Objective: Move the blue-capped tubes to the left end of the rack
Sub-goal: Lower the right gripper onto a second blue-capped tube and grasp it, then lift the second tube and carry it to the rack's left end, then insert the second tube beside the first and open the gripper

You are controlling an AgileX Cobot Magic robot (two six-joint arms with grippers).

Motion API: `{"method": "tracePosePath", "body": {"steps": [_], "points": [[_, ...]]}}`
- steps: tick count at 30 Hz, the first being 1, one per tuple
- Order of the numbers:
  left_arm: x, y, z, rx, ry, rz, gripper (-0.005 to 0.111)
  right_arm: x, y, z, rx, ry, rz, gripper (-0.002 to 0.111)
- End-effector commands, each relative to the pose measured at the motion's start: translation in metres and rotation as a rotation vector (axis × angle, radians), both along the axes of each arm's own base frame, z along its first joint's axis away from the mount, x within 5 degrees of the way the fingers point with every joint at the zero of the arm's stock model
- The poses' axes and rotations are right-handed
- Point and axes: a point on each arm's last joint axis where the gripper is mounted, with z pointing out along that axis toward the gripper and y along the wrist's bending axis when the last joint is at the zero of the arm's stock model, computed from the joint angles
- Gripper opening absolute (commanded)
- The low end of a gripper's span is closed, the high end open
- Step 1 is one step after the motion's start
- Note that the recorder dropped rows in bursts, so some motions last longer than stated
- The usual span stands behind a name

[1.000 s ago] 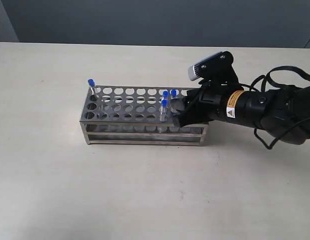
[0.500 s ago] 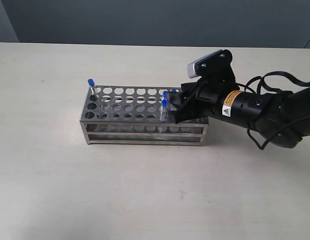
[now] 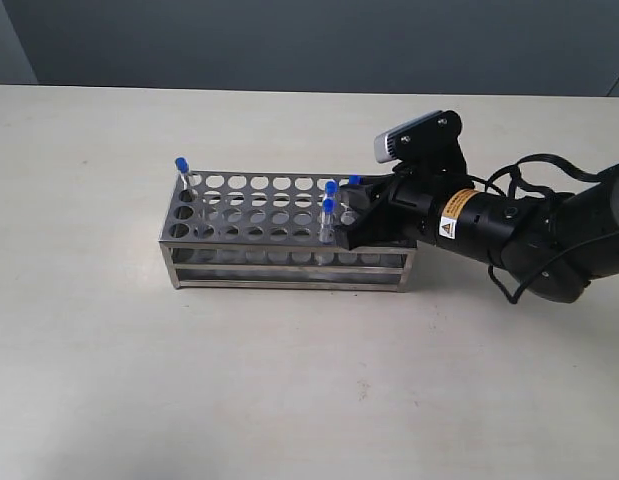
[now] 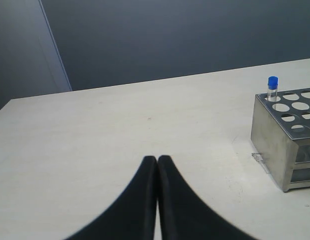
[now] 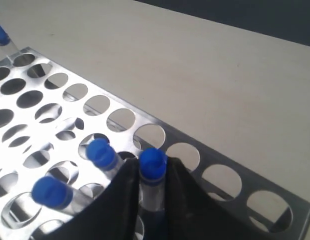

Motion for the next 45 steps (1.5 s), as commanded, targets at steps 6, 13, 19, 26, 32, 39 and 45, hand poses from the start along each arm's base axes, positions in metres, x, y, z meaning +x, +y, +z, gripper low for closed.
{"method": "tracePosePath", "body": {"steps": [6,13,19,26,32,39,45], "points": [[0.000,0.000,0.001,0.002,-0.009,-0.004,0.001,0.002,-0.001,0.000,0.008,-0.012,-0.006,-0.001],[0.000,0.000,0.001,0.002,-0.009,-0.004,0.001,0.000,-0.003,0.025,0.032,-0.065,-0.012,-0.001],[0.000,0.000,0.001,0.002,-0.009,-0.004,0.001,-0.008,-0.009,0.073,0.047,-0.221,0.003,-0.001],[0.000,0.000,0.001,0.002,-0.009,-0.004,0.001,-0.013,0.029,0.122,0.112,-0.339,0.139,-0.001],[0.000,0.000,0.001,0.002,-0.009,-0.004,0.001,-0.011,0.103,0.107,0.141,-0.323,0.281,-0.001],[0.000,0.000,0.001,0.002,-0.009,-0.004,0.001,-0.011,0.143,0.079,0.045,-0.263,0.341,-0.001],[0.000,0.000,0.001,0.002,-0.009,-0.004,0.001,-0.012,0.149,0.069,0.015,-0.244,0.354,-0.001]]}}
